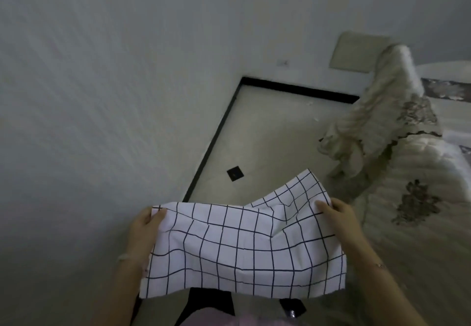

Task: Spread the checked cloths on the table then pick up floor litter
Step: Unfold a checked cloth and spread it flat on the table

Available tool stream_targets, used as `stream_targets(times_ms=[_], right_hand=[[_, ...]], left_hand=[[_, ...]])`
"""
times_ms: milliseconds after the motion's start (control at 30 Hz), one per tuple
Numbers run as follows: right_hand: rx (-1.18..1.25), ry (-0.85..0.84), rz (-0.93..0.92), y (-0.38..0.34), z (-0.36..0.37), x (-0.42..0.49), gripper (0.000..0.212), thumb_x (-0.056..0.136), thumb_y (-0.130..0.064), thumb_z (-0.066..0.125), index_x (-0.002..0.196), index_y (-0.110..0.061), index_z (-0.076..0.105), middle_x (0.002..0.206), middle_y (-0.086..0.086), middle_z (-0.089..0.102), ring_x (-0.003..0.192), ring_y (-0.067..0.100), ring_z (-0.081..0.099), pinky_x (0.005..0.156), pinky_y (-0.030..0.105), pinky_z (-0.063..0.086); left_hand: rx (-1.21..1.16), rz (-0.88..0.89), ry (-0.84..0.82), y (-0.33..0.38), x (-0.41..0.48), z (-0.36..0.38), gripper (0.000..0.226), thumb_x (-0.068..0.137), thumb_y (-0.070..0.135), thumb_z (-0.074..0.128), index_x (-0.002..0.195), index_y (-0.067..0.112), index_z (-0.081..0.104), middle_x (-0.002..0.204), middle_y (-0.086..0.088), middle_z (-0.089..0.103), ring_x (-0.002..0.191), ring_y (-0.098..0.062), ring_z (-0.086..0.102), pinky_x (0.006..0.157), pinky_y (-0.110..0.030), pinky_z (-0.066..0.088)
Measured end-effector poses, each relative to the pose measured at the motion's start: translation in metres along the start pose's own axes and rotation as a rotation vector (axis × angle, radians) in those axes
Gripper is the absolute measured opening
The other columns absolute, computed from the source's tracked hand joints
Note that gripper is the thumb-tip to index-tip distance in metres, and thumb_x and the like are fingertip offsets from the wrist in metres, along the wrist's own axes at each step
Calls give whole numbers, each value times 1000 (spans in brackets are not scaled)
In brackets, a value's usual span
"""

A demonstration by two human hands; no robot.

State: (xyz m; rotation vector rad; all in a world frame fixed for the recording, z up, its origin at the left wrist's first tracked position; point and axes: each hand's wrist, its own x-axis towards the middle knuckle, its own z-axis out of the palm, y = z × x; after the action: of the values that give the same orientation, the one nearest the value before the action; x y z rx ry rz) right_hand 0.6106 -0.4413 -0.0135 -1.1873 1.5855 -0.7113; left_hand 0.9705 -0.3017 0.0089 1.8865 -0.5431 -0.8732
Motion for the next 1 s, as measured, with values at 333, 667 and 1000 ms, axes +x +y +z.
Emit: stream_targets(times_ms=[333,667,1000], right_hand=[[133,400,97,-93,-11,113,42,85,-25,62,100,14,55,102,38,58,80,48,61,66,40,49],[244,538,213,-119,-45,254,39,87,-21,60,90,17,53,71,19,49,66,21,47,60,31,39],[248,876,-41,-236,-167,339,33,89,-18,60,64,-3,44,56,4,37,51,8,36,47,16,30]], left_hand=[[91,197,-355,172,217,120,10,94,12,53,96,13,63,88,0,65,79,-18,61,66,-26,48],[204,234,-540,245,354,302,14,94,12,54,98,4,64,92,-11,65,90,-30,61,67,-26,47],[7,496,-726,446,402,505,16,95,11,50,84,12,61,75,3,68,53,9,62,49,-5,50]])
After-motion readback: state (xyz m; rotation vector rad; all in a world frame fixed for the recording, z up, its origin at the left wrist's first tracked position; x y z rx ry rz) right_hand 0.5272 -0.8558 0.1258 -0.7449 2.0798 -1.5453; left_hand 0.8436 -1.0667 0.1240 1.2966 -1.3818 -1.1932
